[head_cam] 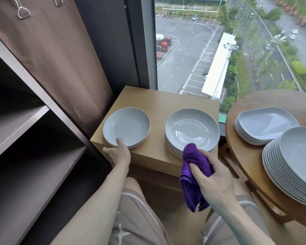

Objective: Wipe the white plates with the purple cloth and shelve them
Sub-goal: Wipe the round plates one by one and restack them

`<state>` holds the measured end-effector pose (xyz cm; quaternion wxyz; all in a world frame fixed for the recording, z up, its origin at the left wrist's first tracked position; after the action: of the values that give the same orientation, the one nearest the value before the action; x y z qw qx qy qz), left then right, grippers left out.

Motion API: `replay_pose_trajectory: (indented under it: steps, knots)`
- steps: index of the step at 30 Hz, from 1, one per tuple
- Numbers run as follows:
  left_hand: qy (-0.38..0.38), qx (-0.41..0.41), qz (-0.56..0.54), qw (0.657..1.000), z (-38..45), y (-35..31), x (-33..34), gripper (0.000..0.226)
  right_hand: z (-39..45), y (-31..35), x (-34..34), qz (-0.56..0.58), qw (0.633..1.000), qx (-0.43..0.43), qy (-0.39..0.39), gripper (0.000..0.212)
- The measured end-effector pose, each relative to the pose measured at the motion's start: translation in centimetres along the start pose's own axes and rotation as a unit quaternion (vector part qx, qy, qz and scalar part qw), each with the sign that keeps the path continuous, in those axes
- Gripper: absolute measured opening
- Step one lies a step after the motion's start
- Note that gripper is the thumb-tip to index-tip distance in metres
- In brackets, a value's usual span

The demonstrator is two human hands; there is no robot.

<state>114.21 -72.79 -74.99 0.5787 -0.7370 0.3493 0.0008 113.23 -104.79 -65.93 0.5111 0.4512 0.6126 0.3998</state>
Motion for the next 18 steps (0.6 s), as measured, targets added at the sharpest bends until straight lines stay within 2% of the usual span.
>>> replay_pose_trajectory:
  steps: [2,5,7,10,14,18]
  knots:
    - [0.0,0.055,0.003,0.998,-2.7,-0.4,1.0,0.048,0.3,-0.1,-0.4,0.006,1.0,0.004,-0.006,0.036]
    - [0.099,0.138,0.045,0.984,-7.2,-1.1,4.2,0.027,0.7,-0.1,-1.0,0.005,1.0,0.004,-0.012,0.035]
    - [0.165,0.164,0.072,0.97,-9.2,-1.7,6.6,0.034,0.8,0.1,-1.3,0.006,1.0,0.003,-0.013,0.035]
    - [0.272,0.118,0.09,0.951,-11.1,-2.2,9.9,0.048,0.8,0.2,-2.0,0.01,1.0,0.002,-0.02,0.035]
    - [0.277,0.13,0.146,0.941,-11.6,-2.6,11.3,0.039,0.3,0.1,-2.8,0.018,0.999,-0.007,-0.027,0.035]
    - [0.274,0.104,0.139,0.946,-11.3,-2.7,11.4,0.025,-0.1,-0.4,-3.5,0.013,0.999,-0.005,-0.039,0.035]
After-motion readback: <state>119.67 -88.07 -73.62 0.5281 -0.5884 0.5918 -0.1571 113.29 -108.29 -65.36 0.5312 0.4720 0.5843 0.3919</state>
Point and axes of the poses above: each hand's wrist, its own z-axis towards the middle knuckle, its own x-axis out of the palm, y = z × x, the point moved 6 cm from there along z, towards the middle knuckle, and after that the axes turned 7 degrees about x, right-handed, at the moved point
